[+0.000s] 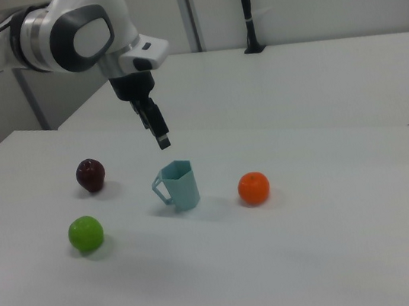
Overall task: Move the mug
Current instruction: 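Lower the open gripper down to the rim of the teal mug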
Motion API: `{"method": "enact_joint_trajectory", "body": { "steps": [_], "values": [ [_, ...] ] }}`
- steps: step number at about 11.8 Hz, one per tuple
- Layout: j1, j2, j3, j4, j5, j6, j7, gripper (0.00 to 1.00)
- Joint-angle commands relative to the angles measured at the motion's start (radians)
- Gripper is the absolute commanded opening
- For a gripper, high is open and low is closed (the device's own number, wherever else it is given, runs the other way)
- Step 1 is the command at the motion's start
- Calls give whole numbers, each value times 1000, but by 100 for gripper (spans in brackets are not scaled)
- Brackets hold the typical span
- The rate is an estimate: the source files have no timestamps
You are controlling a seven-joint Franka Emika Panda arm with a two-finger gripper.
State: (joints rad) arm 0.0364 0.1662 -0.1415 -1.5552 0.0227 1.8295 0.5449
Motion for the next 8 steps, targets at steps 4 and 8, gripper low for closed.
{"method": "enact_joint_trajectory", "body": {
  "steps": [4, 8],
  "values": [
    [154, 78, -3, -126, -21, 276, 297, 100],
    [223, 177, -4, -135, -150, 369, 444, 100]
  ]
}}
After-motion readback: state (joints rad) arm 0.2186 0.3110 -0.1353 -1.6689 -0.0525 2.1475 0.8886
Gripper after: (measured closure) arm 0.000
